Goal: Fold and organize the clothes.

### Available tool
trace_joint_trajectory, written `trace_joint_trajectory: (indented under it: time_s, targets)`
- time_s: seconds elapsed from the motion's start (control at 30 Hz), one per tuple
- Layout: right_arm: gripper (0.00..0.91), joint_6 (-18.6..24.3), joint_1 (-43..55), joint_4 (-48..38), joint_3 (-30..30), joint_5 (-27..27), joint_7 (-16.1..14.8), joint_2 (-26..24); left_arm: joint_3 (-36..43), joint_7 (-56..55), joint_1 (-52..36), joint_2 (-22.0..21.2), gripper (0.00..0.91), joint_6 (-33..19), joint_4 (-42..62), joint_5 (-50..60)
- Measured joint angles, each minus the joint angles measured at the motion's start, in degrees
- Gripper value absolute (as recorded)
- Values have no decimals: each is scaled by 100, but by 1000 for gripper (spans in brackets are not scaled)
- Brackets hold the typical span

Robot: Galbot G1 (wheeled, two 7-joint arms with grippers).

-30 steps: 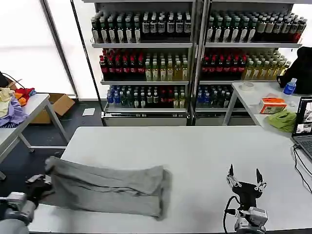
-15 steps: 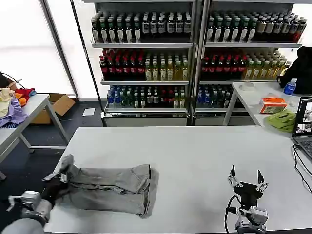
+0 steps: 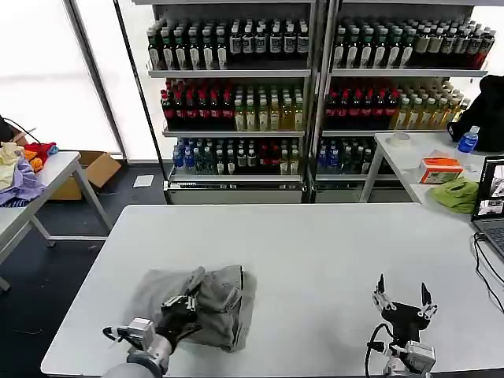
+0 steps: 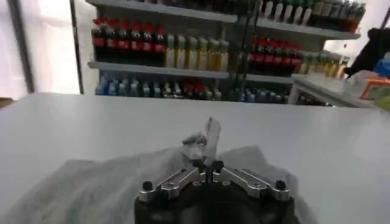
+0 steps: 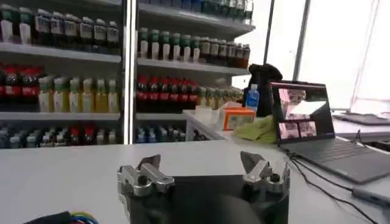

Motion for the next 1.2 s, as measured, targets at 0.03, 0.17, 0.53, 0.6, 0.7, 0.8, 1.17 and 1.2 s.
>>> trace_joint_trajectory:
  time_s: [0.03,0.17,0.53,0.6,0.7,0.8,1.17,1.2]
  targets:
    - [907,4,-18,11,0,-17,0,15,79,-19,-59,-1,0,25,-15,-29]
    - [907,31,-81,20,-11,-67,-12,74,336,-79,-296,-37,0,88,-9,-117]
    - [907,29,-72,-87,38,-91,-30,127,802,-96,-752,-84,907,146,275,-243]
    - [907,26,-70,-106,31,-106,-32,141,844,-71,-784,-77,907,124,343,-229]
    - [907,21,-83,-107,29,-134,-32,166,903,4,-827,-43,907,77,442,-211]
    - [907,16,-98,-104,35,-162,-33,172,964,99,-829,-16,907,20,500,-216]
    - [907,-64,-27,-103,-95,-200,-11,100,879,198,-731,-48,907,-152,-167,-1151]
    - [907,-72,-8,-108,-112,-199,-10,84,807,164,-731,-35,907,-163,-256,-1278]
